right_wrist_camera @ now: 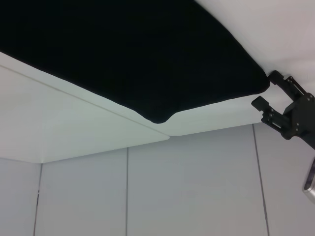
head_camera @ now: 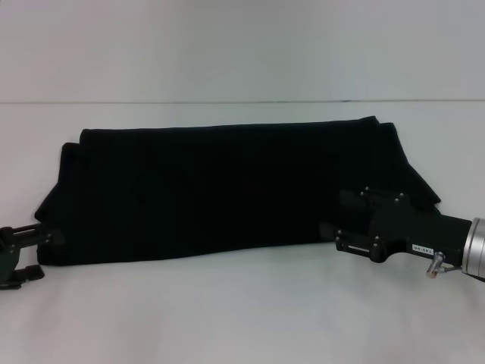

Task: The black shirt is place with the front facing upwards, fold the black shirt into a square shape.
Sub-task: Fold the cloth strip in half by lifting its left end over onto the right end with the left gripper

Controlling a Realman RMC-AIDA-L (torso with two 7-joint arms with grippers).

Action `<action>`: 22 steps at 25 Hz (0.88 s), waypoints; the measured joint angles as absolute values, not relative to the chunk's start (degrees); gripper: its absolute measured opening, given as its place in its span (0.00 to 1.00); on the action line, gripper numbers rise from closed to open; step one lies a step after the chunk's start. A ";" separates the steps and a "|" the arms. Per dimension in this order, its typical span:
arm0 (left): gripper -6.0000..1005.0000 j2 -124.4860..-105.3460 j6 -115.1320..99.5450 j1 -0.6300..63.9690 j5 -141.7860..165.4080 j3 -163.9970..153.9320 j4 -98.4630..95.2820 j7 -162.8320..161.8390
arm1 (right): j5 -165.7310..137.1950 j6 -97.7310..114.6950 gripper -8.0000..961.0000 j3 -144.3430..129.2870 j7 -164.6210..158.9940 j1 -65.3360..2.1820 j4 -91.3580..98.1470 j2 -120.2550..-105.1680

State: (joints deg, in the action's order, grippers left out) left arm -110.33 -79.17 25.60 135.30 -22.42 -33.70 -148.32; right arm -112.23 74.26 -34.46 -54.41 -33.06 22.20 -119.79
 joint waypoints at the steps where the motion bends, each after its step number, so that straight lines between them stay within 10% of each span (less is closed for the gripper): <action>1: 0.86 -110.36 -79.06 25.61 135.30 -22.38 -33.65 -148.33 | -112.23 74.26 0.76 -34.47 -54.40 -33.05 22.18 -119.79; 22: 0.84 -110.58 -74.49 29.79 135.36 -24.21 -30.75 -149.67 | -112.16 75.07 0.76 -34.54 -54.74 -33.11 21.37 -119.79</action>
